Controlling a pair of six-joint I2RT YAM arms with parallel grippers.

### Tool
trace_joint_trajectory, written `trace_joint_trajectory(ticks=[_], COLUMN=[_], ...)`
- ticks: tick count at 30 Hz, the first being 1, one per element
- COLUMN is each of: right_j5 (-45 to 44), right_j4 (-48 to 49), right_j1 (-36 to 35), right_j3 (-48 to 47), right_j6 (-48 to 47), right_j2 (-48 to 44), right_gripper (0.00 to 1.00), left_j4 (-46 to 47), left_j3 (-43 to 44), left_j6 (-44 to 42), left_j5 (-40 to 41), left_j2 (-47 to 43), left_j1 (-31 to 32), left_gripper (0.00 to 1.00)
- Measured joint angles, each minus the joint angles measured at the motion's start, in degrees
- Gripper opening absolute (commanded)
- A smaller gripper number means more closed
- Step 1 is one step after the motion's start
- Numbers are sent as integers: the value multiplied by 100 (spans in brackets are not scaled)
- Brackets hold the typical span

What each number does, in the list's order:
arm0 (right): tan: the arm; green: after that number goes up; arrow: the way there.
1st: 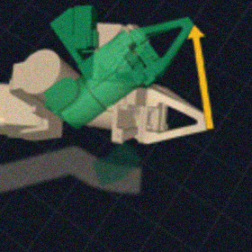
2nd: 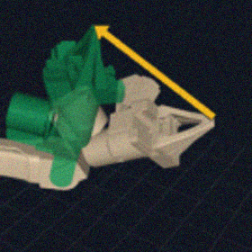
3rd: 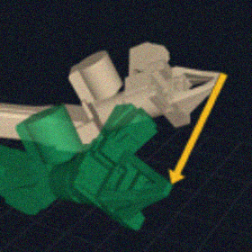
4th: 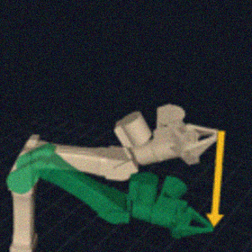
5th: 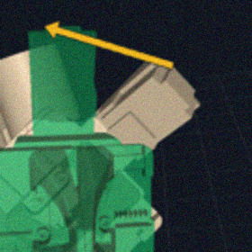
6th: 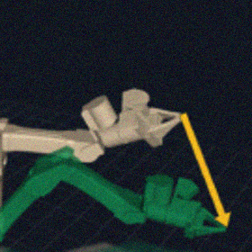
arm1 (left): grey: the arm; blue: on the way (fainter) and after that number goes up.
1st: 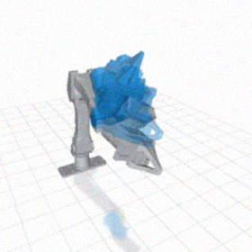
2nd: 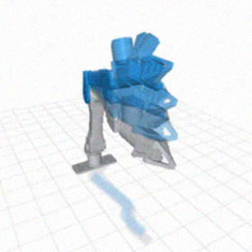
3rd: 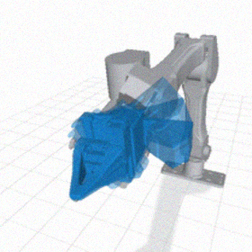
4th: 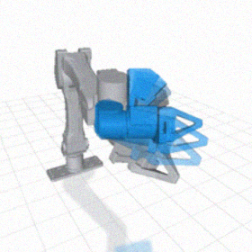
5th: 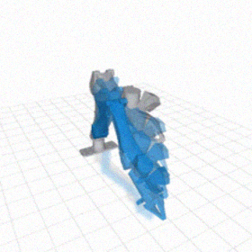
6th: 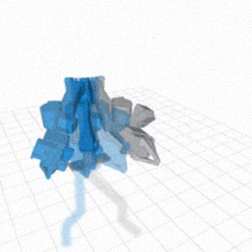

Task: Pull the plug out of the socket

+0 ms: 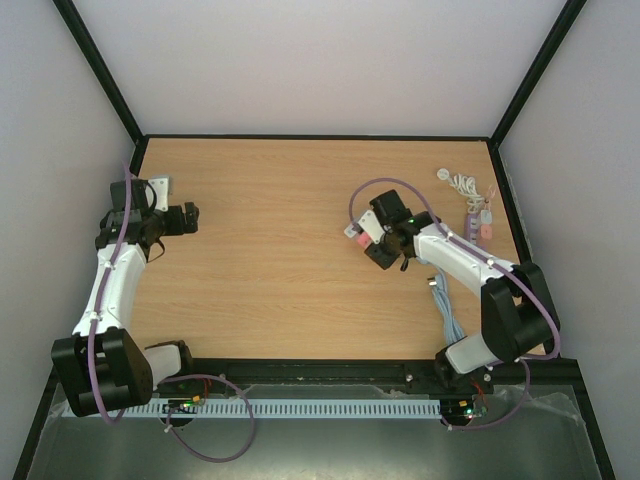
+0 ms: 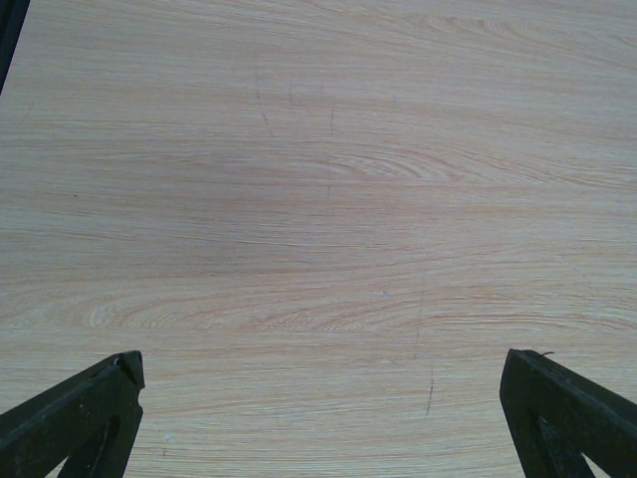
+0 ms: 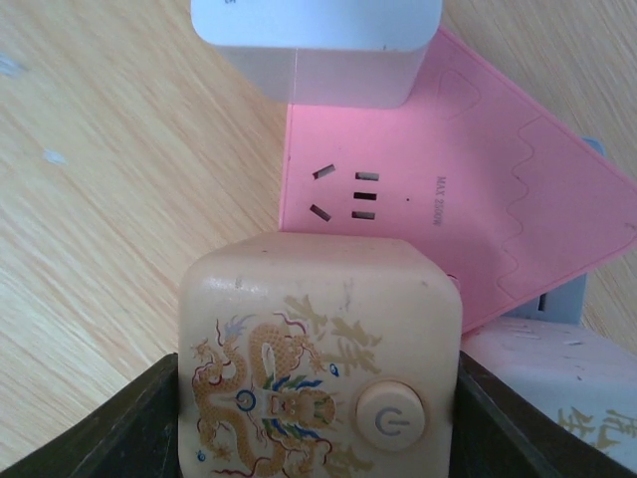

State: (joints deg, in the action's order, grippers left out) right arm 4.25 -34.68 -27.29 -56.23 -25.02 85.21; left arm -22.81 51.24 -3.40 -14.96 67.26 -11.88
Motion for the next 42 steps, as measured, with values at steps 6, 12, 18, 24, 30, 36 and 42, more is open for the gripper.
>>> trace_joint_trajectory(ticks=[6,12,18,24,30,36,42], right_j5=[26,26,-13,186,413,610,680], right_j4=[201,348,518,503,361,269,275], right_j1=[-815,-1532,-2072,-2267,-2267,-2286,-2295], right_j3=[-116,-343,-710,-1139,-1172,-1086,-1056], right_j6=[188,358,457,463,319,166,127], right_j2=[181,463,872,1220,1237,1156,1099], right_gripper=[53,53,56,60,82,87,86], left_j4=[0,0,0,-2,-70,-214,-286], left_j3=[0,0,0,-11,-68,-68,-68], left_j6=[-2,-2,-4,-68,-407,-885,-1056], left_j5=[0,0,0,-33,-247,-592,-778], left_j2=[0,0,0,-11,-55,-131,-166], left_j1=[0,0,0,0,0,4,35], left_gripper=[100,100,100,100,100,100,100])
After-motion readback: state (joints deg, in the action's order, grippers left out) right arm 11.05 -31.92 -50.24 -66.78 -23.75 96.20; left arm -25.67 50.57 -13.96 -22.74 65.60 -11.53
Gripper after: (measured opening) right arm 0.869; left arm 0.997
